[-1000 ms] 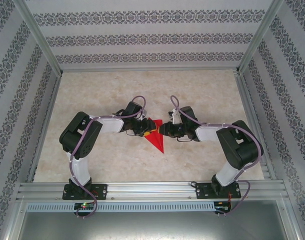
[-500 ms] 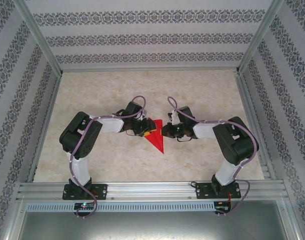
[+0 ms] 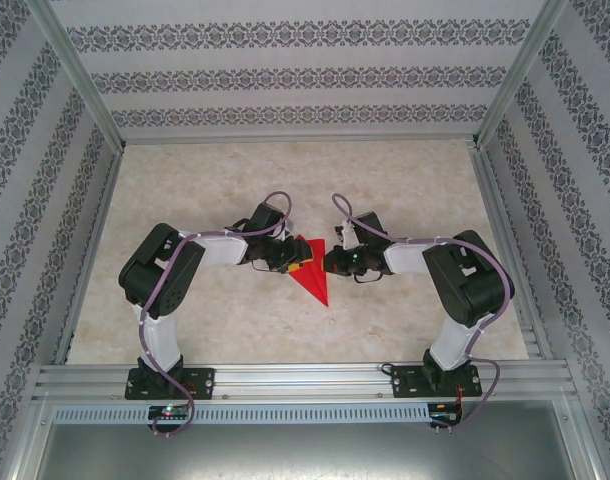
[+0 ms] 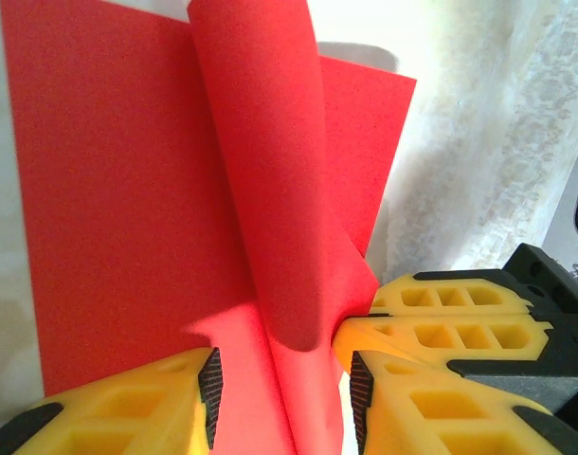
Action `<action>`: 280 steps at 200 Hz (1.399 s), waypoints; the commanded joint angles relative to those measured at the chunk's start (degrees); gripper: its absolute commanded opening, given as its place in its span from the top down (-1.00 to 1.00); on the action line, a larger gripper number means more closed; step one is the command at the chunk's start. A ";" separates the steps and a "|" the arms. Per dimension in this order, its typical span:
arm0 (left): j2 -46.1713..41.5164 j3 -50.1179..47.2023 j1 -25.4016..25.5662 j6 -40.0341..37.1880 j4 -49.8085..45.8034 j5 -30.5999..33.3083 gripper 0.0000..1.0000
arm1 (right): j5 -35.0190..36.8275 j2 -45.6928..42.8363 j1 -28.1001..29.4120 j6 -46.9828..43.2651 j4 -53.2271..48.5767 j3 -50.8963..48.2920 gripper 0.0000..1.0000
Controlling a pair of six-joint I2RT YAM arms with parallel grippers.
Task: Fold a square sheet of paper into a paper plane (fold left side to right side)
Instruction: Fourth fold the wing at the center of the table.
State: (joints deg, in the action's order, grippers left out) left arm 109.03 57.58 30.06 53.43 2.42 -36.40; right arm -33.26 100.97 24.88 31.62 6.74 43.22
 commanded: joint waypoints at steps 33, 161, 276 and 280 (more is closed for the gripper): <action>-0.72 0.86 0.88 -0.90 -4.12 1.58 0.11 | 4.64 1.63 0.61 -1.85 -5.49 -0.01 0.94; 1.75 10.02 0.92 -4.34 -4.28 -3.79 0.69 | 6.53 1.80 1.65 -3.72 -9.44 1.49 0.94; 8.48 10.43 0.92 -6.23 -7.30 -0.83 0.72 | 8.12 1.34 2.04 -5.15 -11.85 1.82 0.94; 8.49 10.26 0.91 -6.31 -7.44 -0.58 0.72 | 8.12 1.34 2.10 -5.21 -11.91 1.84 0.95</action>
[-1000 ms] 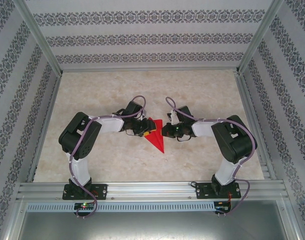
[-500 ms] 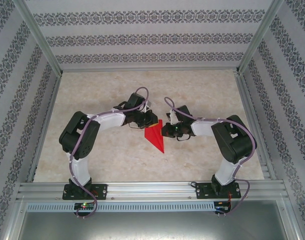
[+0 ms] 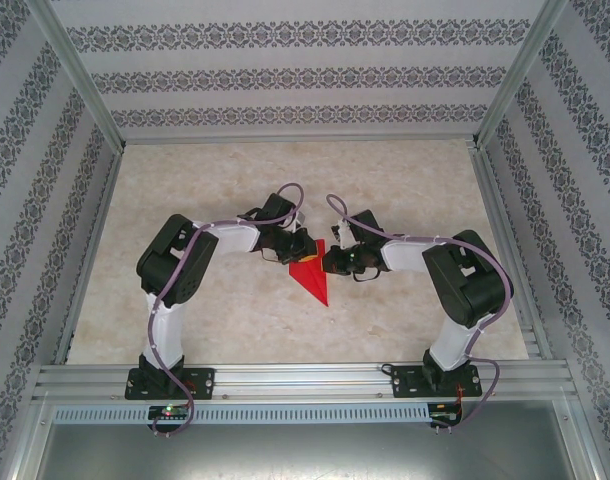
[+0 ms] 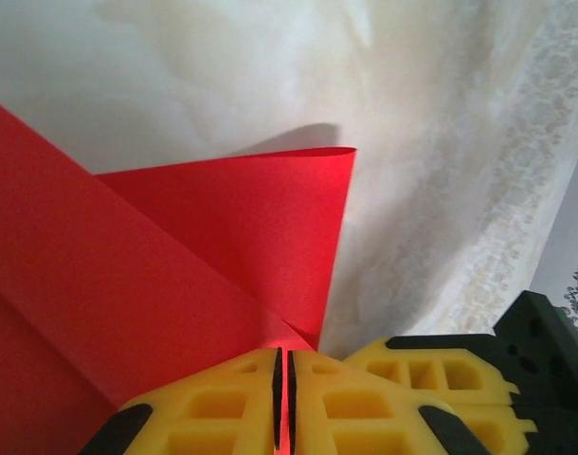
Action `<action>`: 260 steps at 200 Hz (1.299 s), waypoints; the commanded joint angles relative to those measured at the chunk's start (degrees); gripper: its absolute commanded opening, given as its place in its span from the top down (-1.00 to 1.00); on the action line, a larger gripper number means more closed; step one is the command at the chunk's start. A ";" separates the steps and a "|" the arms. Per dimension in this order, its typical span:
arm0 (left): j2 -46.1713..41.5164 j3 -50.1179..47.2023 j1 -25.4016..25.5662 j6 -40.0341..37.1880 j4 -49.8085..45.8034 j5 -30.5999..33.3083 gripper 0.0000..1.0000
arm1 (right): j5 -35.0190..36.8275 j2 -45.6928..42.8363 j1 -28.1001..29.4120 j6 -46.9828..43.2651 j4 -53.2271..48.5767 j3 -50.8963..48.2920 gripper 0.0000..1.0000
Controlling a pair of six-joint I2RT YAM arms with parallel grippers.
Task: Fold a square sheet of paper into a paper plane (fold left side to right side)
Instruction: Fourth fold the wing at the center of the table.
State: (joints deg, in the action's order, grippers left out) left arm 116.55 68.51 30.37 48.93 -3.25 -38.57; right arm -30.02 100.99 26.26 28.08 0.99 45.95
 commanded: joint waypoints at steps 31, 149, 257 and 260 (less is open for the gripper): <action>1.20 -1.61 0.64 -2.25 -2.72 2.70 0.72 | 4.91 1.40 0.79 -1.99 -6.22 -0.93 0.94; 1.40 -5.65 0.63 -1.73 -1.06 3.50 0.75 | -0.58 -14.04 0.49 -0.64 -9.22 -1.19 0.46; 1.02 -5.57 0.62 -2.08 -1.17 3.41 0.75 | -8.83 -6.62 6.77 5.34 -2.49 -4.10 0.64; 0.97 -5.57 0.59 -2.08 -1.22 3.41 0.75 | -8.83 -6.53 6.86 5.27 -2.60 -4.12 0.64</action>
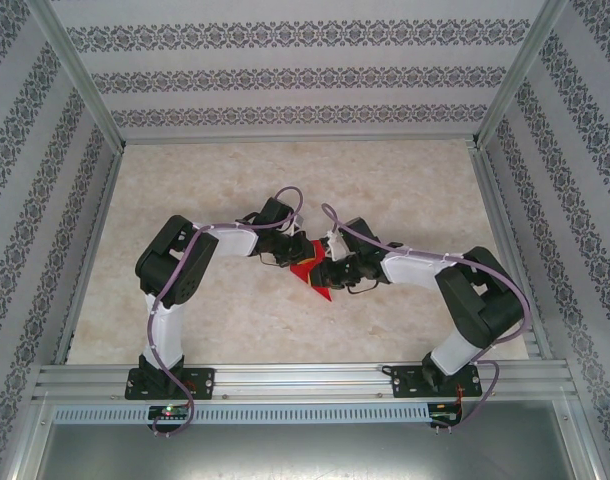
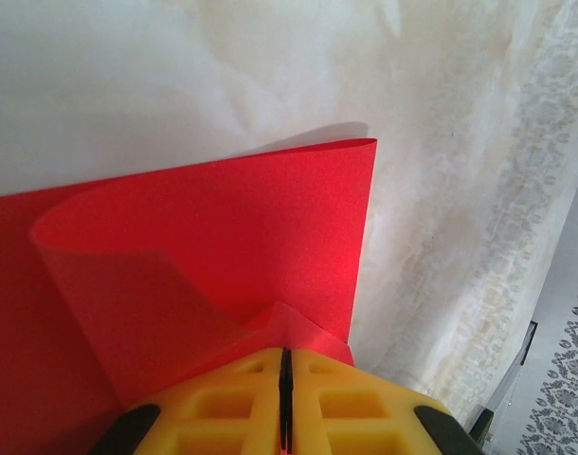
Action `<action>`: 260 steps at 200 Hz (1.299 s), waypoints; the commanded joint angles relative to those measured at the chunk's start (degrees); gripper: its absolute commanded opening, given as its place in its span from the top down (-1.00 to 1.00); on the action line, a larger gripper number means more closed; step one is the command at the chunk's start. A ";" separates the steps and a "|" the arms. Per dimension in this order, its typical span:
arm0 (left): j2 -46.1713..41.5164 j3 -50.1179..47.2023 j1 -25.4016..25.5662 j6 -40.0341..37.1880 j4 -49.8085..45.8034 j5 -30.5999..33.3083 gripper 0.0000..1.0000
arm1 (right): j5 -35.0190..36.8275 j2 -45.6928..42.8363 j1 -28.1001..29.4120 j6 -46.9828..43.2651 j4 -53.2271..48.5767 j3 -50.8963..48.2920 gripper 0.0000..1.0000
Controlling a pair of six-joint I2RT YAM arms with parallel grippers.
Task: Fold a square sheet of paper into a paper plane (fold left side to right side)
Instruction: Fourth fold the wing at the center of the table.
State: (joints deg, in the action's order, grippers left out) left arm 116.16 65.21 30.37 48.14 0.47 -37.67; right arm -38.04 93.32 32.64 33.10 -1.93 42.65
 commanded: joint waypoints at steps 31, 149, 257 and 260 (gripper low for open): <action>1.44 -2.03 0.65 -1.36 -5.20 2.58 0.76 | -0.79 1.39 0.57 0.32 0.31 -2.09 0.64; 1.62 -1.84 0.58 -1.55 -5.57 2.77 0.76 | -1.66 2.84 2.07 2.72 2.36 -4.21 0.67; 1.70 -1.40 0.58 -1.73 -6.05 2.94 0.76 | -0.11 2.39 2.16 1.68 -0.05 -4.88 0.67; 1.70 -1.40 0.57 -1.67 -6.09 2.95 0.76 | -0.19 2.44 2.16 1.72 -0.04 -4.92 0.67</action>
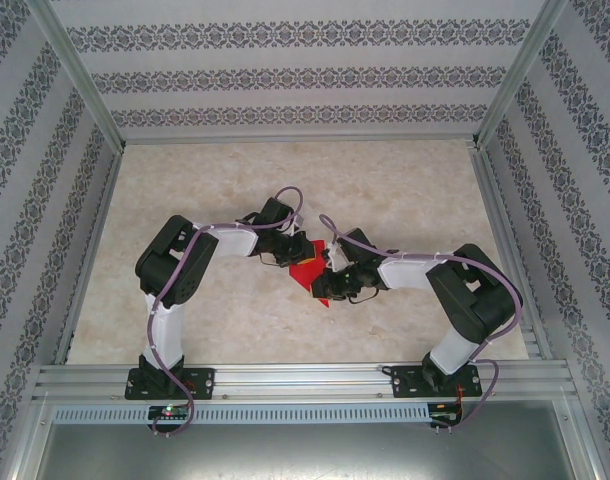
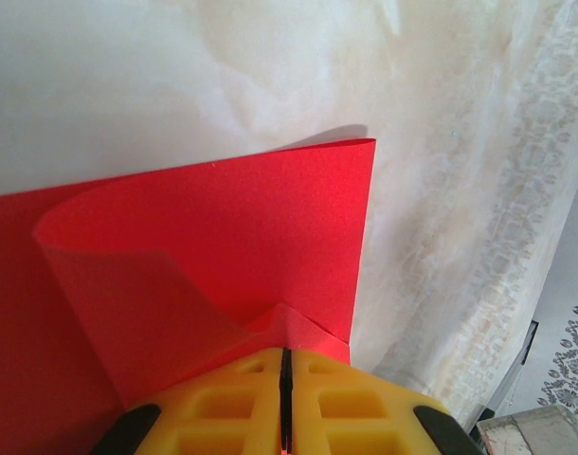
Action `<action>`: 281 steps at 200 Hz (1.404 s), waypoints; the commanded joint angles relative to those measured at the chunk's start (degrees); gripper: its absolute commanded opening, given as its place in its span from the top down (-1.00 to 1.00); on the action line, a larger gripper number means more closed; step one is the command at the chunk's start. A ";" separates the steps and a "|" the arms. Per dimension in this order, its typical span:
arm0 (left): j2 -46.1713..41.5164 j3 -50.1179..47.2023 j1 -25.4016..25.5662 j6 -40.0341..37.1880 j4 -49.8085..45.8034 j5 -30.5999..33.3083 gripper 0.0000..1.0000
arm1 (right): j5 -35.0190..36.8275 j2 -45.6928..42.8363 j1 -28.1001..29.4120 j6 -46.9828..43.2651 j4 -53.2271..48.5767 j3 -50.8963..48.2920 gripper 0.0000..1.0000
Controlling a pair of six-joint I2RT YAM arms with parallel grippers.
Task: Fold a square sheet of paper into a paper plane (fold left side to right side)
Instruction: Fourth fold the wing at the center of the table.
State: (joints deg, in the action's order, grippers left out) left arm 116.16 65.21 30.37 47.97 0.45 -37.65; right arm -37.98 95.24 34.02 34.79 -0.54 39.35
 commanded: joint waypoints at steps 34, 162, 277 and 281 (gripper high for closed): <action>1.79 -1.14 0.59 -1.73 -6.26 2.96 0.77 | -1.13 0.82 1.10 0.46 -1.58 -2.21 0.68; 2.14 -0.96 0.57 -1.73 -6.95 3.55 0.77 | -1.84 -6.82 1.40 0.03 -8.10 -6.76 0.87; 1.97 -1.04 0.66 -1.20 -6.31 3.20 0.77 | 2.68 -3.45 -3.87 4.41 -0.14 1.10 0.99; 1.97 -1.05 0.76 -1.21 -6.32 3.20 0.77 | 3.08 -3.01 -3.87 4.37 -0.24 1.11 1.00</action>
State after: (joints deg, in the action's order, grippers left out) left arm 116.16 65.25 30.44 47.94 0.16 -37.95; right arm -38.20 89.49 30.48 37.65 -2.92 39.24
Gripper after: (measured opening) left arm 0.116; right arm 0.038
